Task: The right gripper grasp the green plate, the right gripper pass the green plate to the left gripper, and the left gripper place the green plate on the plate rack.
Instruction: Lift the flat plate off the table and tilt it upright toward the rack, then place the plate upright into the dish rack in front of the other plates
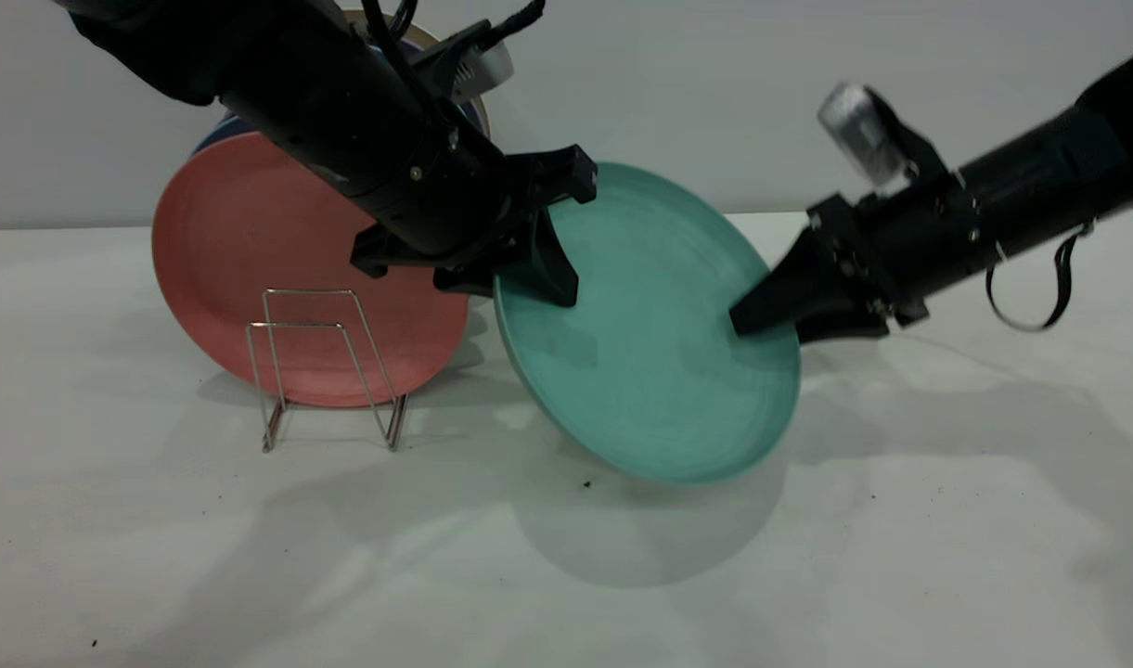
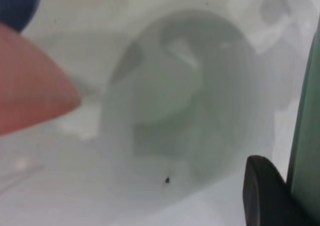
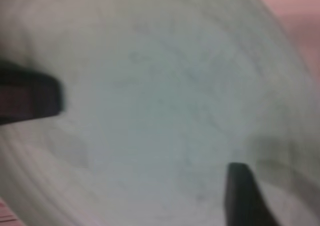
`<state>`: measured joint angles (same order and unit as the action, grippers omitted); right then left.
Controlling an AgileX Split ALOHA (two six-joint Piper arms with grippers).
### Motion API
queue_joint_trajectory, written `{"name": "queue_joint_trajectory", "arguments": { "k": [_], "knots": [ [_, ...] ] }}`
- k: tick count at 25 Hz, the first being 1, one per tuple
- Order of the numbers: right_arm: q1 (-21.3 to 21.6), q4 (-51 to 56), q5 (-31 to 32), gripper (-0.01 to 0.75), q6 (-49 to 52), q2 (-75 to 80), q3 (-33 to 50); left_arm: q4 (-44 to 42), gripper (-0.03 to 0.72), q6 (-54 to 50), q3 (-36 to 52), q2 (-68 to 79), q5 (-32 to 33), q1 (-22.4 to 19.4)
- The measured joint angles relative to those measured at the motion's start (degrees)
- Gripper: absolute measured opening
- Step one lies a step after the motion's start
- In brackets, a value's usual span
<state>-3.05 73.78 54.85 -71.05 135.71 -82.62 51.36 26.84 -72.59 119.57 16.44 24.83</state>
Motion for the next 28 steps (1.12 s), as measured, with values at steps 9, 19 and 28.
{"name": "queue_joint_trajectory", "arguments": {
  "k": [9, 19, 28],
  "knots": [
    [4.99, 0.95, 0.76, 0.711, 1.22, -15.11, 0.0, -2.59, 0.129, 9.08, -0.21, -3.0, 2.02, -0.35],
    [7.32, -16.53, 13.0, 0.428, 16.81, -32.93, 1.15, -14.23, 0.129, 36.82, -0.21, -21.9, 18.84, -11.96],
    [5.78, -26.94, 13.9, 0.357, 25.23, -49.14, 13.99, -15.16, 0.129, 68.85, -0.16, -28.41, 21.35, -22.59]
  ]
}}
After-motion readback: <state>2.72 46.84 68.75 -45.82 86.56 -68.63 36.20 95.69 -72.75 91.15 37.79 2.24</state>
